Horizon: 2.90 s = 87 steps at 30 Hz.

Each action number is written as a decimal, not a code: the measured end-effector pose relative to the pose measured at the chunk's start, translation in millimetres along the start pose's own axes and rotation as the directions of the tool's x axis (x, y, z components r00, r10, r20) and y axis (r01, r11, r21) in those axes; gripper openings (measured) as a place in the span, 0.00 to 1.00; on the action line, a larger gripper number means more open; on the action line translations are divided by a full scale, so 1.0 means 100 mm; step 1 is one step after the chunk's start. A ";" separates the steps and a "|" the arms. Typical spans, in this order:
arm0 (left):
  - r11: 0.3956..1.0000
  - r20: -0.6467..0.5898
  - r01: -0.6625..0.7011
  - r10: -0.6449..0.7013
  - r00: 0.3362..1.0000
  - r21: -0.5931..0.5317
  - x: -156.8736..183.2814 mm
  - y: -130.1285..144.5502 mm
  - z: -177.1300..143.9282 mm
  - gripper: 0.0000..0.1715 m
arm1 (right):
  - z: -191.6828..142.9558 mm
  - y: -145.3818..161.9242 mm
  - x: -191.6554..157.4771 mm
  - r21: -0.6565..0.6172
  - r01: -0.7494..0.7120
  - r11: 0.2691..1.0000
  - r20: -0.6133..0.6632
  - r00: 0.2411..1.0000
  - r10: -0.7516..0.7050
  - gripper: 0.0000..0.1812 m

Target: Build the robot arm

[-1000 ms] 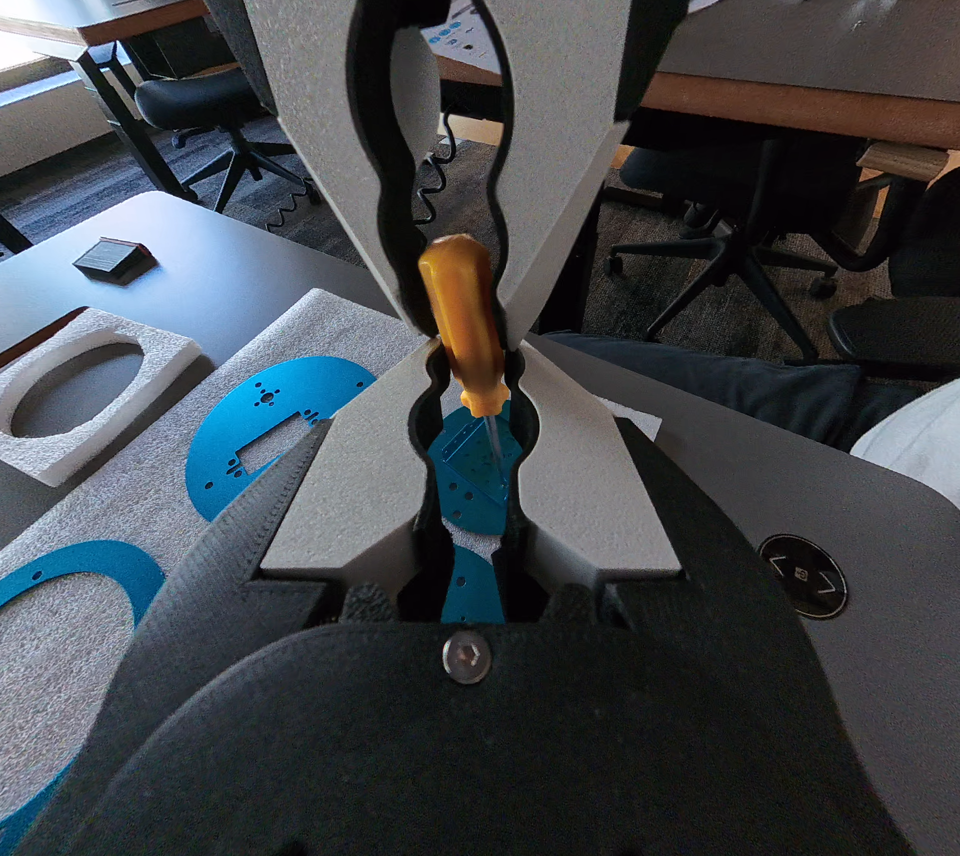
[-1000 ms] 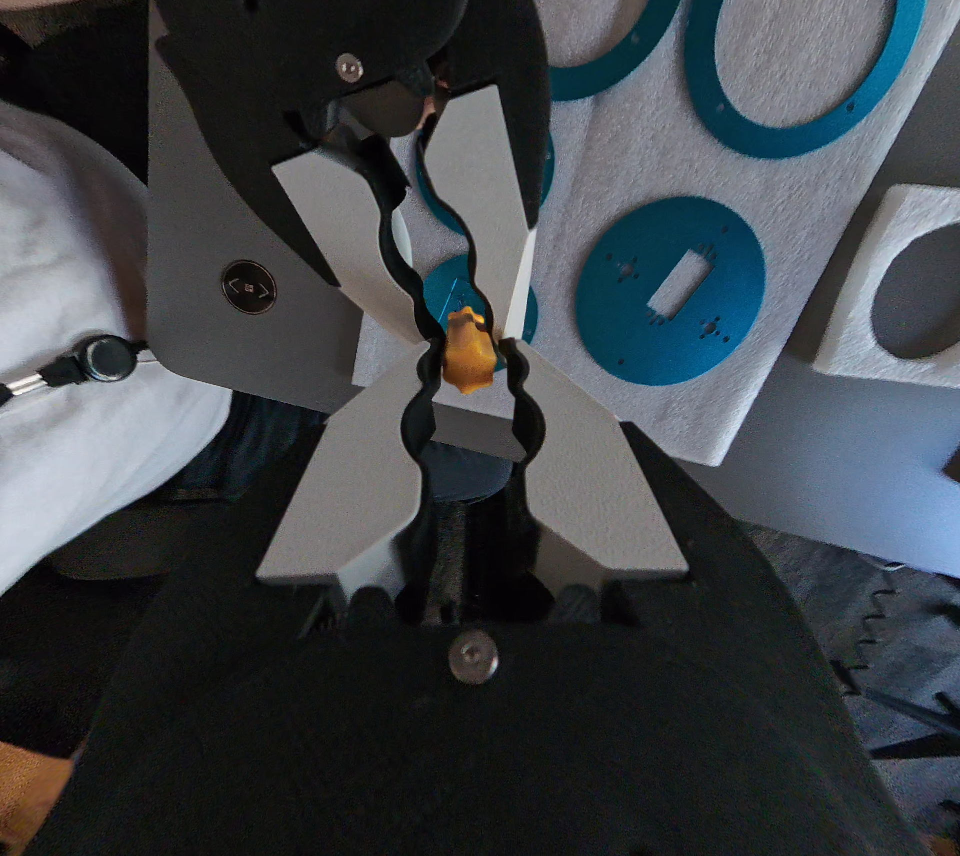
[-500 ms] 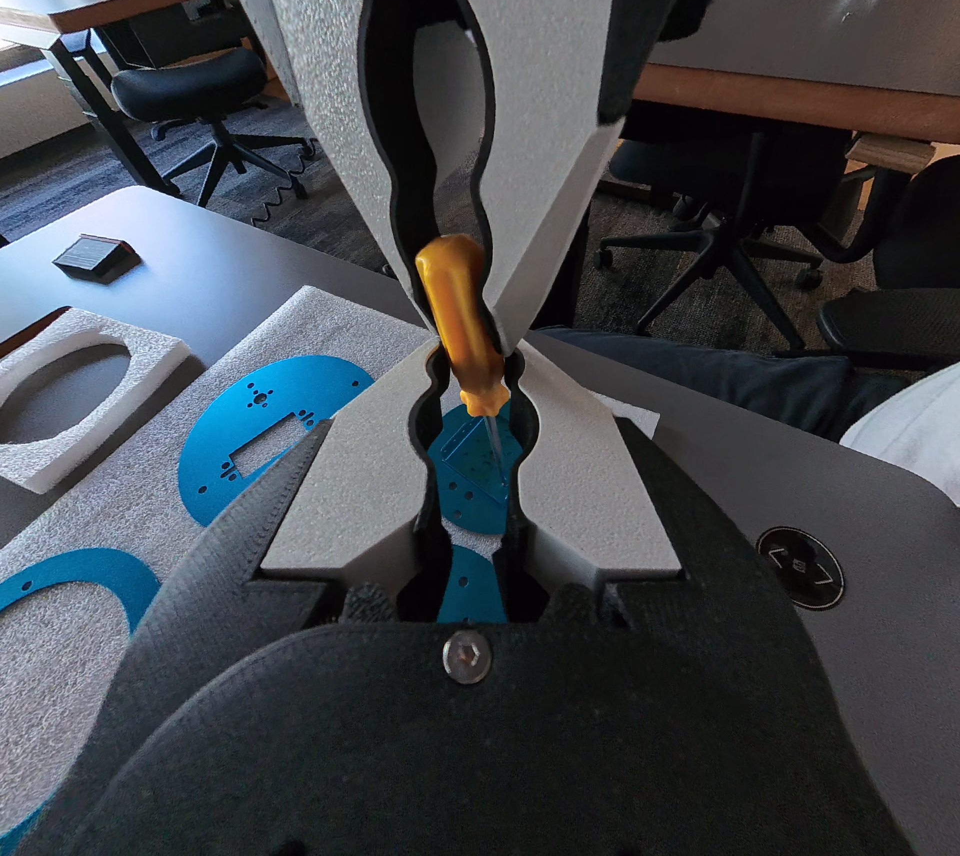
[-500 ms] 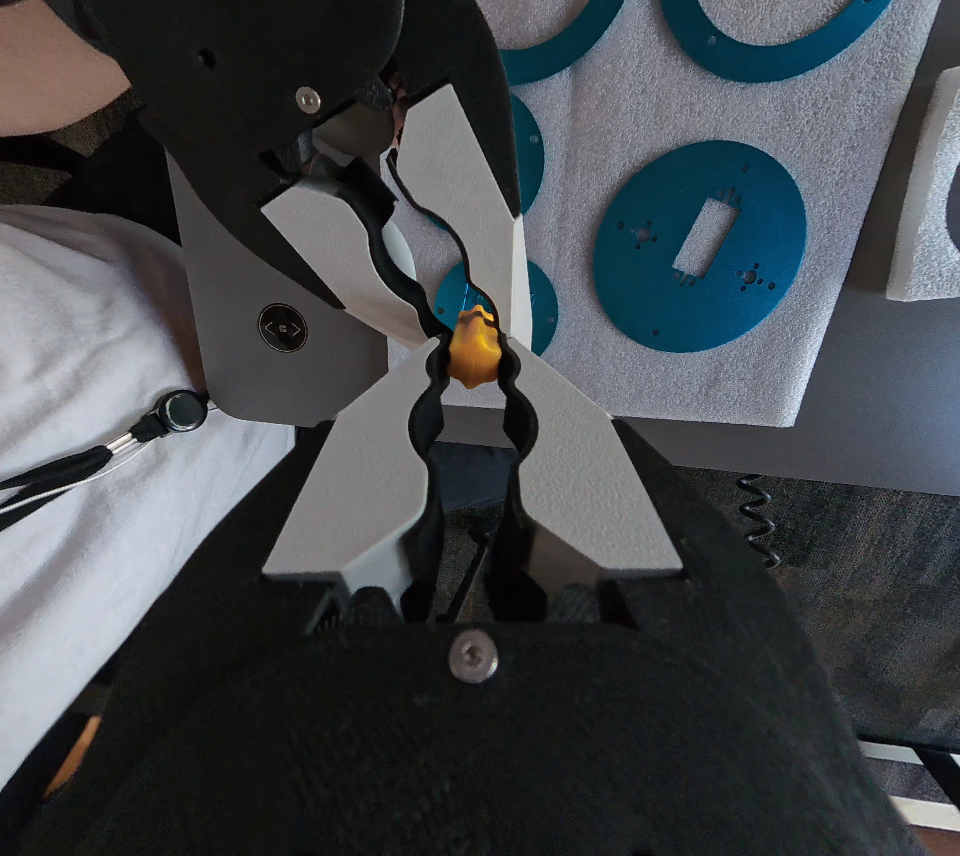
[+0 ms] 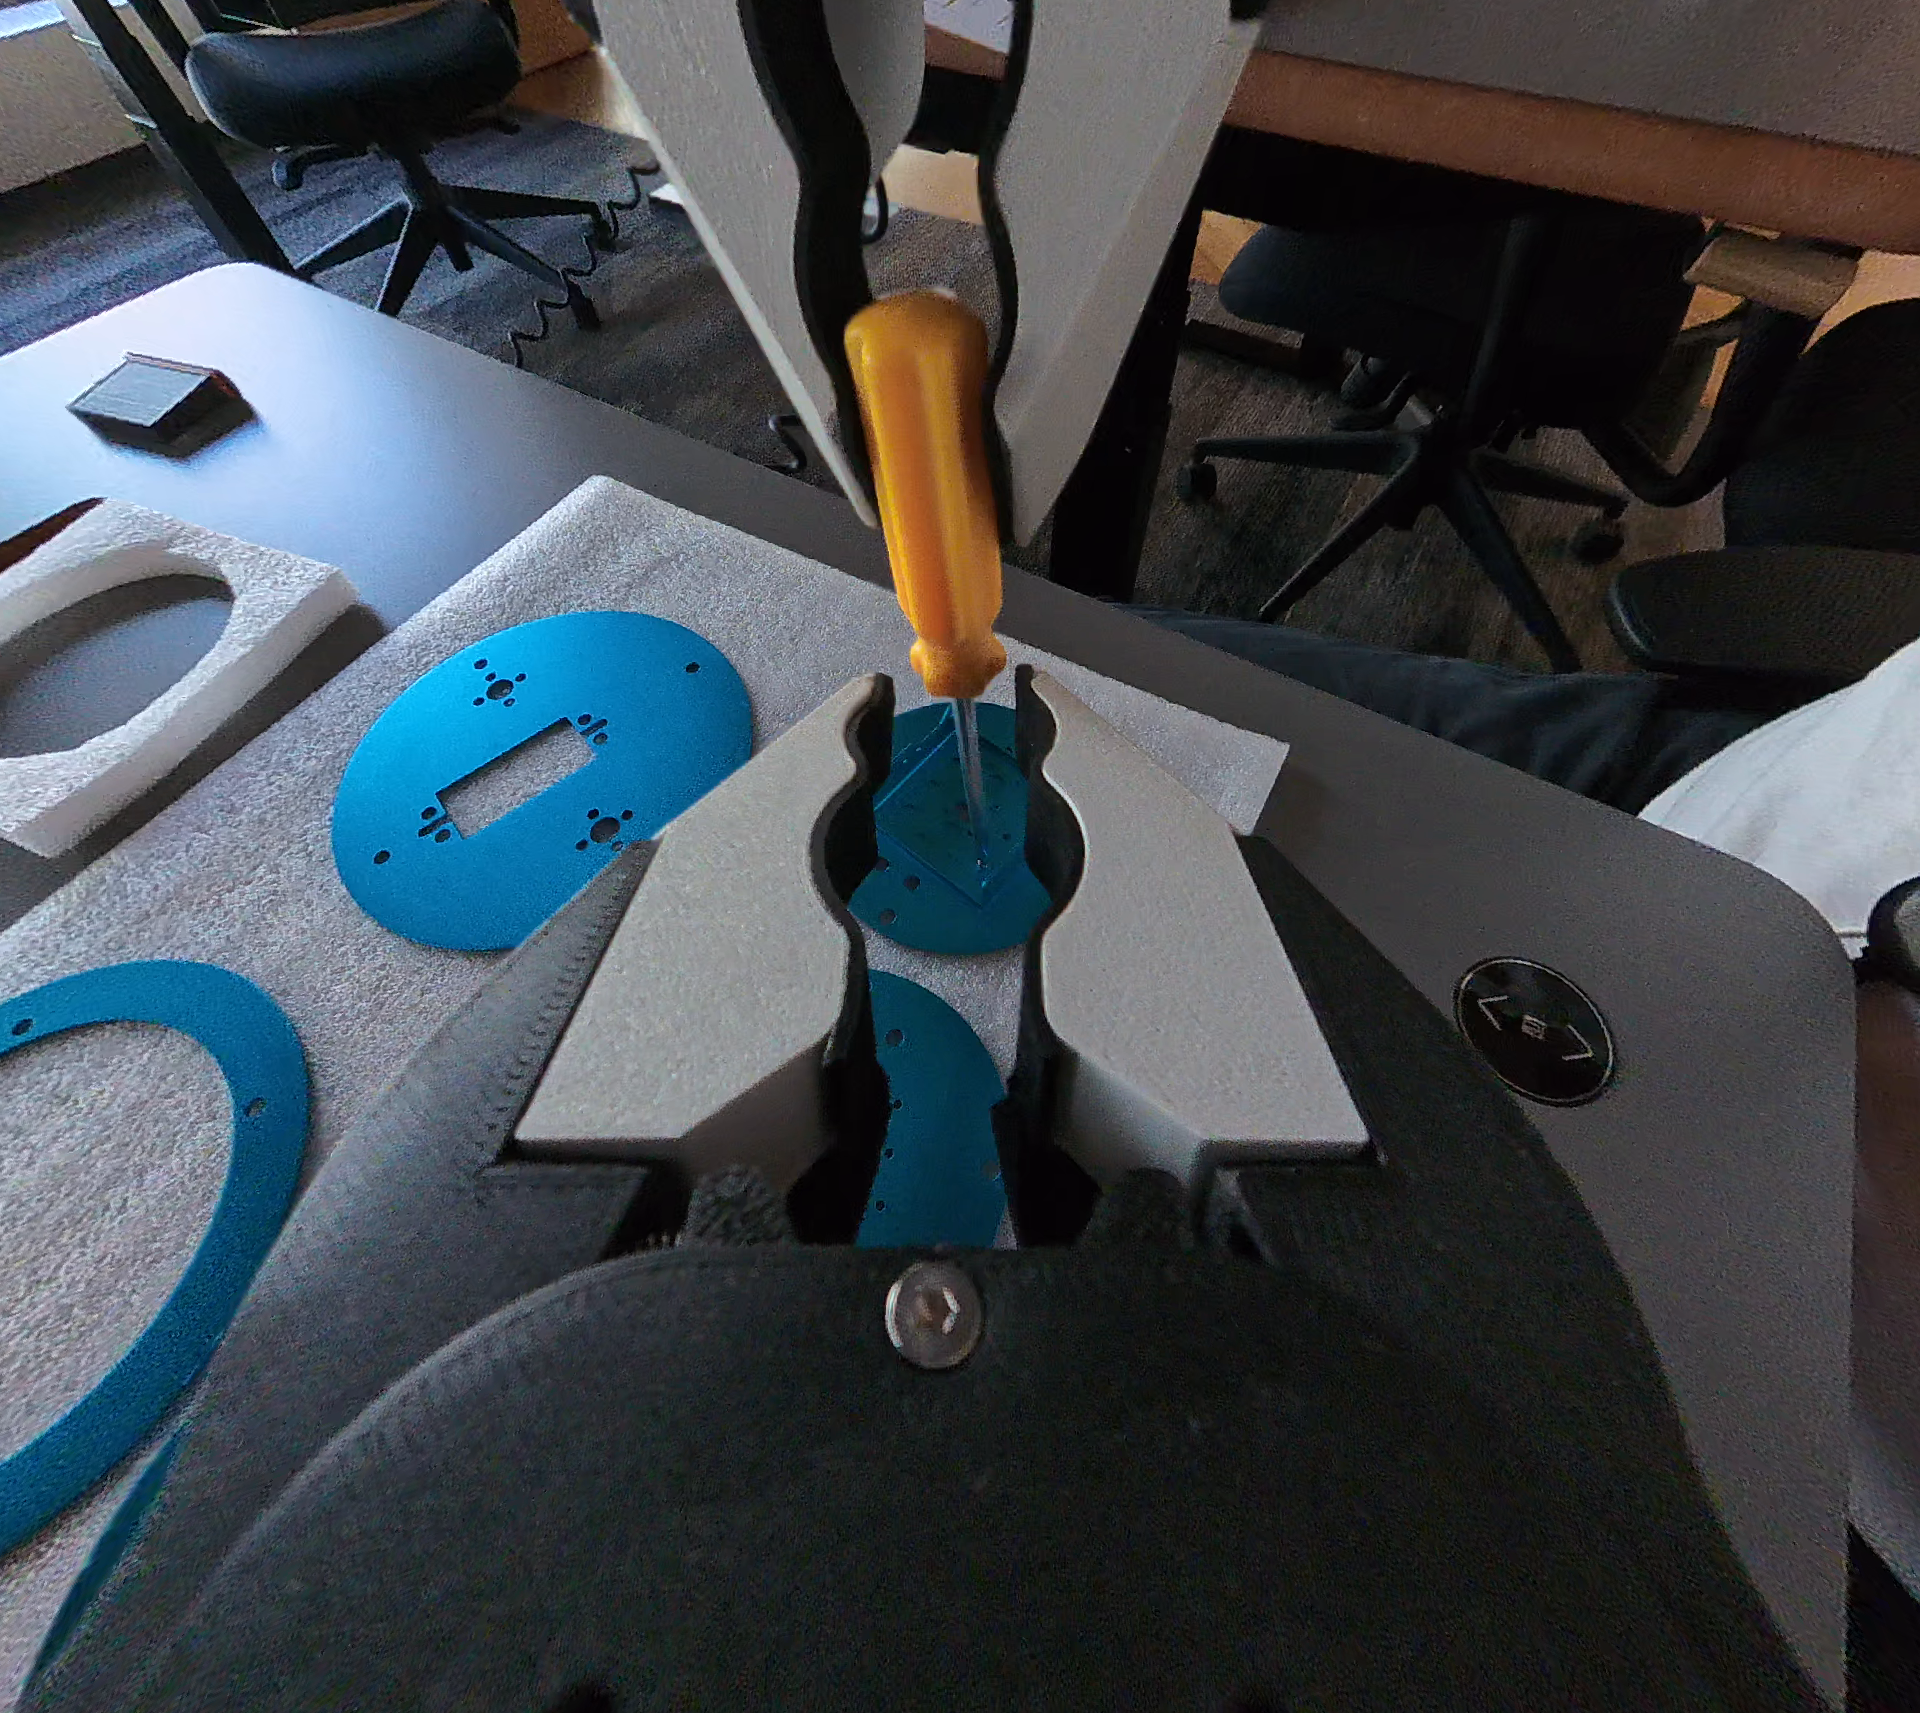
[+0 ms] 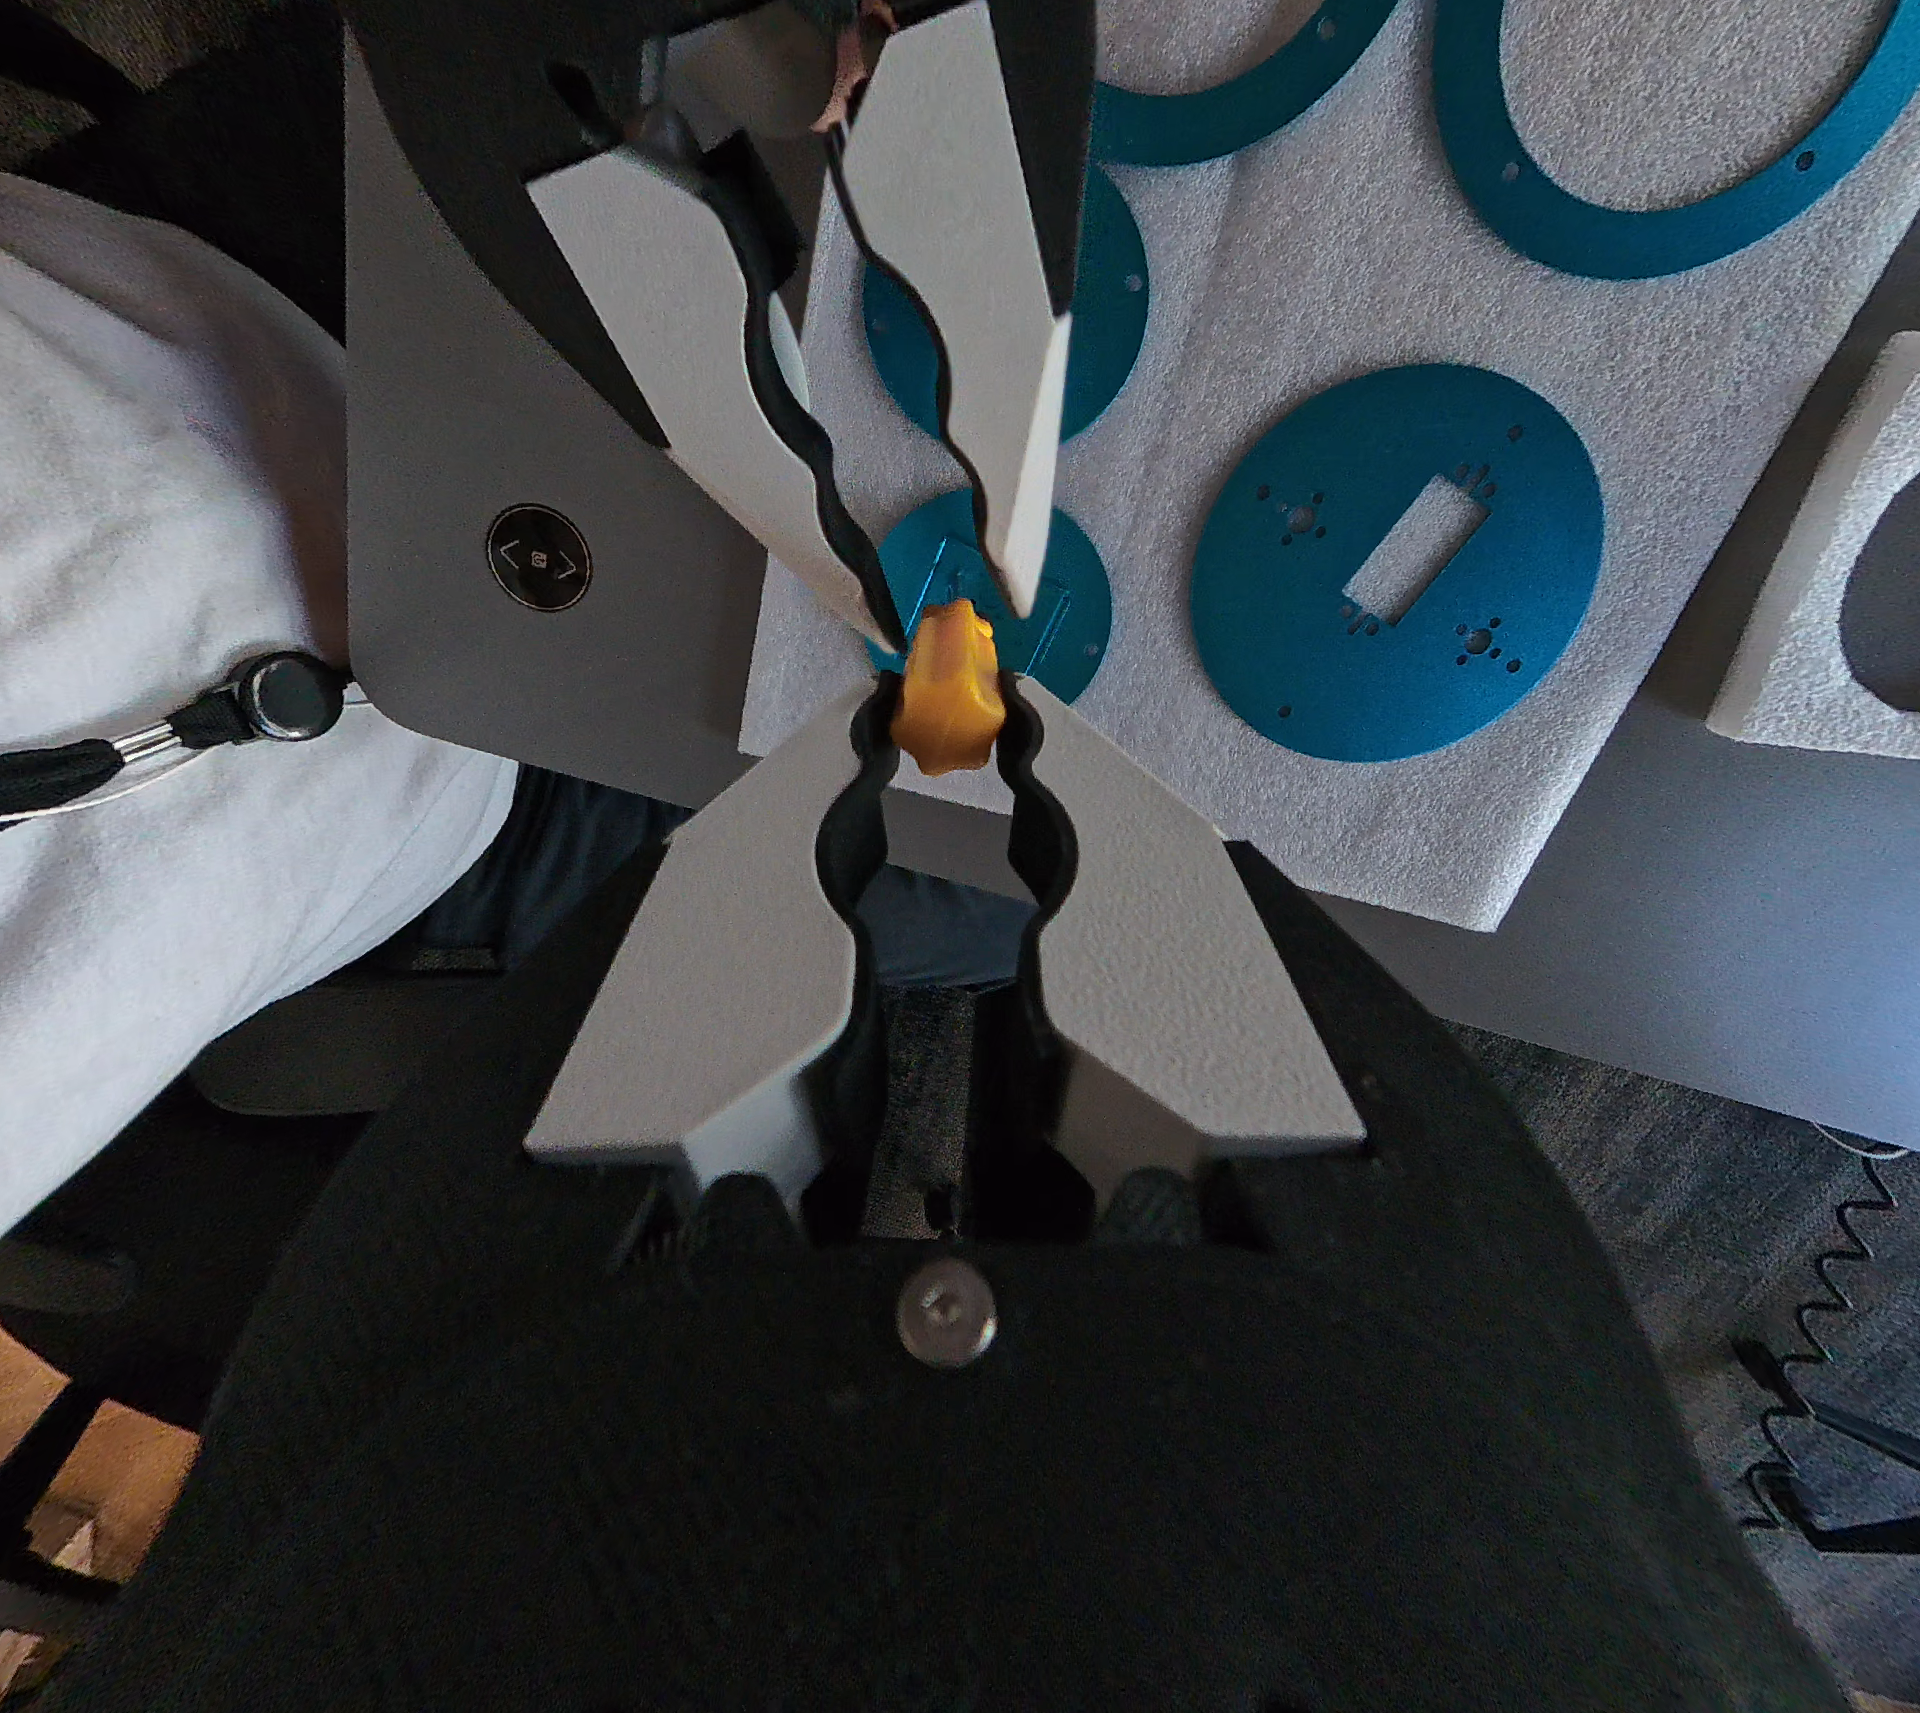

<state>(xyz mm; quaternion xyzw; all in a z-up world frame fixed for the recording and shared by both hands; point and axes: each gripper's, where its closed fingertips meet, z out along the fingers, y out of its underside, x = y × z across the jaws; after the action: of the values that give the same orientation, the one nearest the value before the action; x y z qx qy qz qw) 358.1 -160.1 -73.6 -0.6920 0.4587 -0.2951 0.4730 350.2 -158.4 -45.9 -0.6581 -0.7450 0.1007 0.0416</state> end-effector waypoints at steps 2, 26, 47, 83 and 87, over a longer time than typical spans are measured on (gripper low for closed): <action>1.000 -0.019 0.015 -0.015 1.000 0.012 0.02 0.01 -0.01 0.11 | 0.00 0.01 0.00 0.003 0.003 1.000 0.000 1.000 -0.003 0.10; 1.000 -0.011 -0.023 0.024 1.000 0.019 0.03 0.07 0.18 0.05 | -0.23 -0.18 -0.01 0.829 0.077 0.554 -0.032 0.995 -0.089 0.36; 0.941 -0.049 -0.140 0.131 0.990 -0.309 0.09 0.61 0.18 0.07 | -0.07 -0.05 0.03 0.924 -0.056 0.378 0.088 0.994 -0.069 0.09; 0.998 0.054 0.041 -0.038 0.998 -0.048 -0.06 0.07 -0.04 0.16 | -0.82 0.08 0.30 0.941 -0.173 0.290 0.164 0.985 0.055 0.09; 0.983 -0.025 0.171 -0.169 0.985 0.061 -0.21 -0.37 -0.07 0.15 | -0.79 -0.17 0.31 0.924 -0.249 0.289 0.252 0.967 0.026 0.09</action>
<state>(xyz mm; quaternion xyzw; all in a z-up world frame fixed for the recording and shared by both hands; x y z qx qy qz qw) 356.9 -138.6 -35.9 -0.7105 0.3931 -0.3553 0.4629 345.2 -121.9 32.1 -0.5549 -0.4818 0.5854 0.3424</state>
